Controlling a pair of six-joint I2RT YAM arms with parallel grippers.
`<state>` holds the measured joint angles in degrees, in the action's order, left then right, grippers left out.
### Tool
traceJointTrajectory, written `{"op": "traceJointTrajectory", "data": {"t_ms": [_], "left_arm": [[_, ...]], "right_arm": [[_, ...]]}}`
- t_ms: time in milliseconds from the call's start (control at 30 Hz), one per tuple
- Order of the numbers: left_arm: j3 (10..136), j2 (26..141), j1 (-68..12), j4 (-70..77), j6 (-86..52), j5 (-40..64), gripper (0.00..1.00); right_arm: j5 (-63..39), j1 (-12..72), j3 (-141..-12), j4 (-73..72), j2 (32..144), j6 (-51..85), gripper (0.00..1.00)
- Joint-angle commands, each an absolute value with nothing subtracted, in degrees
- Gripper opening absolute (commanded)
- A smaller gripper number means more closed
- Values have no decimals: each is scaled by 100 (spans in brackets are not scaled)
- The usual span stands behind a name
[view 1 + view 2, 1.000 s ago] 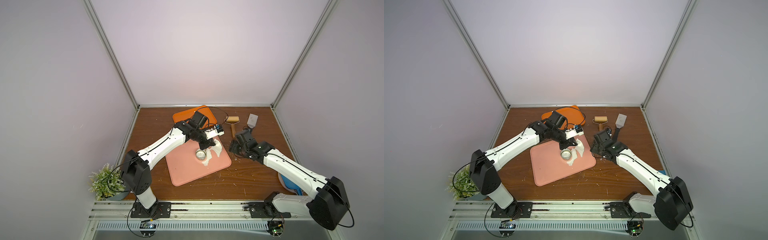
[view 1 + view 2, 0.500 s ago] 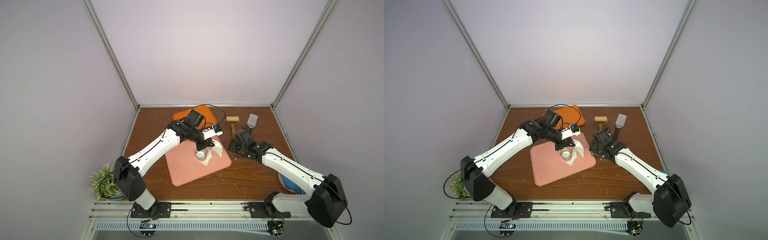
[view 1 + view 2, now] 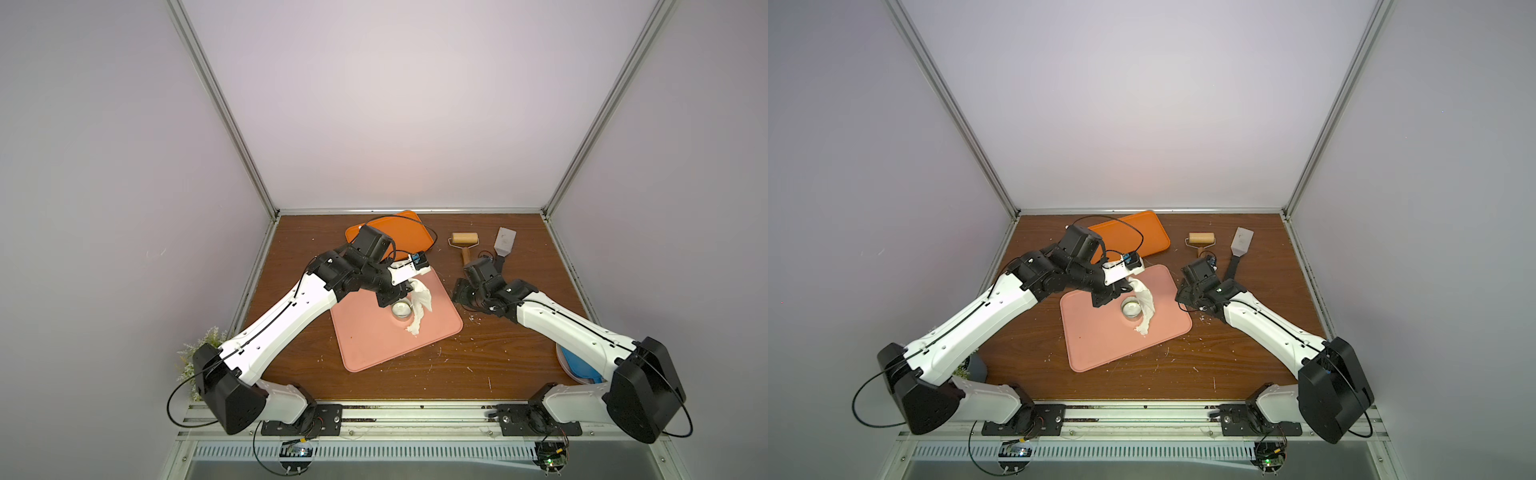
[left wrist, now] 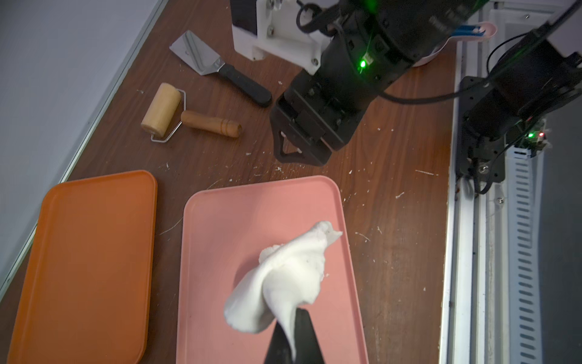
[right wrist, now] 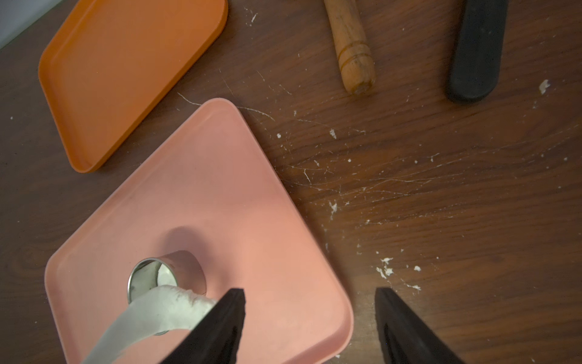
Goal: Roll out the dumpling wrappers from the dough
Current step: Remove the dumpling wrapper from the work surface.
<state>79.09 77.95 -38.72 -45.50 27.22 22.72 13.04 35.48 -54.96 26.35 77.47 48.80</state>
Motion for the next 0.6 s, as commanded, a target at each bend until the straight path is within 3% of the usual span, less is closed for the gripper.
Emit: {"op": "traceJointTrajectory", "data": {"t_ms": [0, 567], "left_arm": [[7729, 7434, -3896, -4675, 2695, 1766, 0], [7052, 6324, -3074, -4899, 2690, 996, 0]], "right_arm": [[1213, 3522, -5713, 2485, 7800, 4781, 72], [959, 3524, -6158, 2416, 8398, 4607, 71]]}}
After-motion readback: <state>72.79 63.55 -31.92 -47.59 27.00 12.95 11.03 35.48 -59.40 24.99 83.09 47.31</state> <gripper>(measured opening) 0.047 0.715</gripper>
